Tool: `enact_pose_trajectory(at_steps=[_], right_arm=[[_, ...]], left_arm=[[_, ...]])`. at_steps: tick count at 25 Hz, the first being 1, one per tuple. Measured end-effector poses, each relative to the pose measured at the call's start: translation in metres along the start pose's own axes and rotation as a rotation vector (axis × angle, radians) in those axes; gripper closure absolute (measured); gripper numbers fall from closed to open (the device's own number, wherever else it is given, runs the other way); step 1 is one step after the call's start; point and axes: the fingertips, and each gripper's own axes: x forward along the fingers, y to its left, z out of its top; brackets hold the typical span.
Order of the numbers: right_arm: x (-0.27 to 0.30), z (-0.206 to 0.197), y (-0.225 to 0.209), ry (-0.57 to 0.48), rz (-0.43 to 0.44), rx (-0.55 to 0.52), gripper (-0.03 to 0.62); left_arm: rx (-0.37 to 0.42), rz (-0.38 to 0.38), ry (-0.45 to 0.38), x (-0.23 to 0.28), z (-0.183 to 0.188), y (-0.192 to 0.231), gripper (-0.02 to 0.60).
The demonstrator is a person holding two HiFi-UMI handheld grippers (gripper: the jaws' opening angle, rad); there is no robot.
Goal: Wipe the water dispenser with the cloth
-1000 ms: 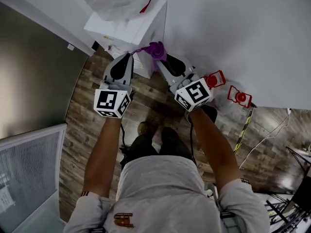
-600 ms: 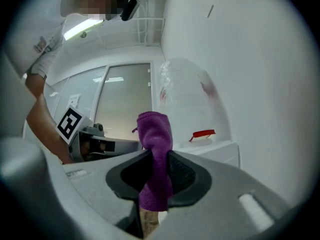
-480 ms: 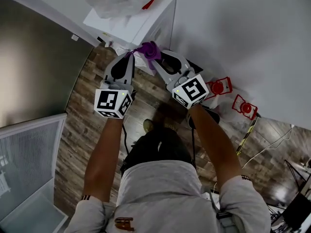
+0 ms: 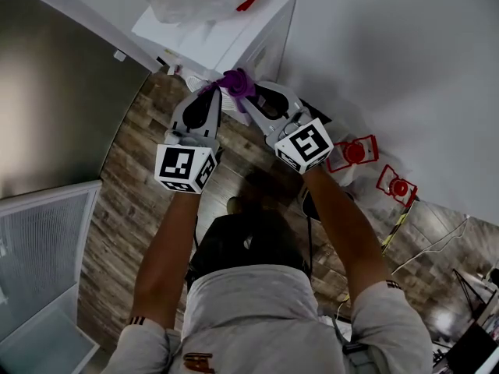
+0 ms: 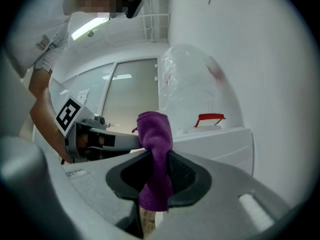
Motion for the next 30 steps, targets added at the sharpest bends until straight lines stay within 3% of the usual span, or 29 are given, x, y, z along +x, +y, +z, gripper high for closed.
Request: enact_pose_trajectory(at_steps=[9,18,30], right_arm=[[0.013,-0.026,-0.013,-0.015,0.003,-0.002,0.502],[0.014,-0.029,-0.035,-0.024,0.009,-0.022,0.500],[0.014,-0.020,-0.131,-0.037,-0.147,-0.015,0.500]], left_arm=[[-0.006,0.005,-0.019,0.007,-0.017,0.003,0.583],[-0.013,0.001,-0.048,0.016,-0.006,0.001,0.583],[-0.022,0.040,-0.027,0.014,-0.012,0.007,0.583]])
